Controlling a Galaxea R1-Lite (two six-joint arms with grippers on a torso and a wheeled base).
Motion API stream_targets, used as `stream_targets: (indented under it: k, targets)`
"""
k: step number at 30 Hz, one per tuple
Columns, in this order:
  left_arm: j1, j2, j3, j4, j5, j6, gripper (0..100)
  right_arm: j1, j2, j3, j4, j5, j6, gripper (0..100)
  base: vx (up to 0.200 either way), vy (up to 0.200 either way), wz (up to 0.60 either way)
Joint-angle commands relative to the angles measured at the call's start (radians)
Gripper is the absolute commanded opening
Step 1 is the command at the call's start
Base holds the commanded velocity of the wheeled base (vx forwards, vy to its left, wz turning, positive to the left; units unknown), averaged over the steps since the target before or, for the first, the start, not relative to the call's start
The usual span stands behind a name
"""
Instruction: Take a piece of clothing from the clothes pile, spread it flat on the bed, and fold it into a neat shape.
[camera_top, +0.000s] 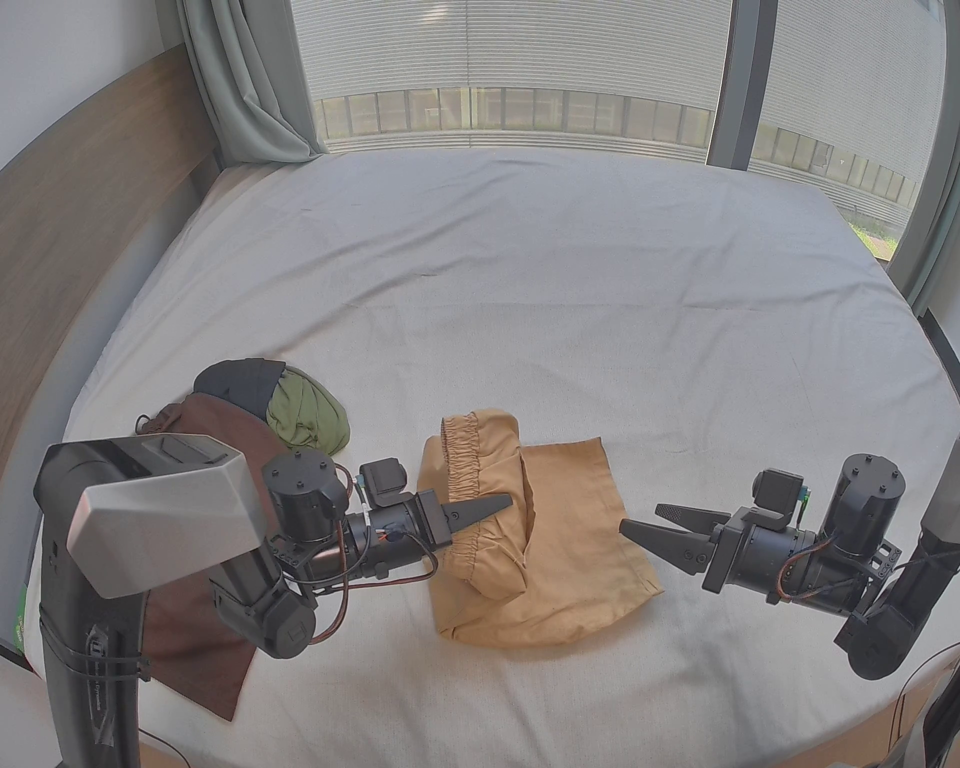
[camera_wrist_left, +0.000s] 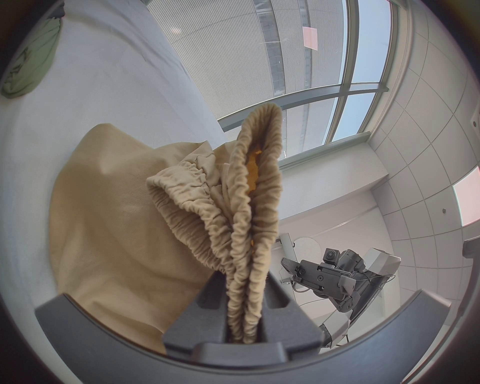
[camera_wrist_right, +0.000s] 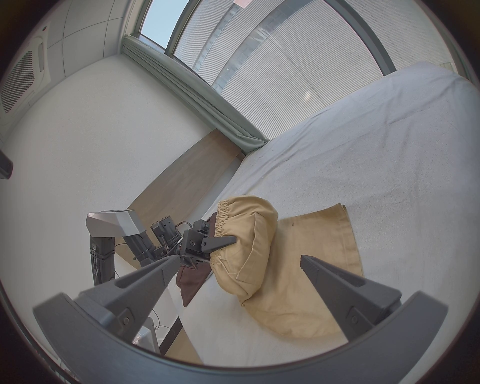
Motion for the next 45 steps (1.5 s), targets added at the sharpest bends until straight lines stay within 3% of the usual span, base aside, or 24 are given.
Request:
stream_targets:
  k: [1,25,26,45]
  targets:
    - [-0.017,0.044,-0.047,0.000,0.001,-0.006,0,-0.010,-0.001,-0.005,-0.001,0.000,0.001,100,0.000,0.000,0.00]
    - [-0.063,0.128,-0.135,0.000,-0.001,-0.075,0,-0.015,0.002,-0.013,-0.001,0.000,0.001,100,0.000,0.000,0.00]
    - [-0.065,0.128,-0.139,0.002,0.001,-0.075,100,-0.015,0.002,-0.013,-0.001,0.000,0.001,100,0.000,0.000,0.00]
    - [-0.060,0.102,-0.117,-0.003,0.003,-0.056,100,-0.017,0.025,-0.011,-0.001,0.002,0.001,100,0.000,0.000,0.00]
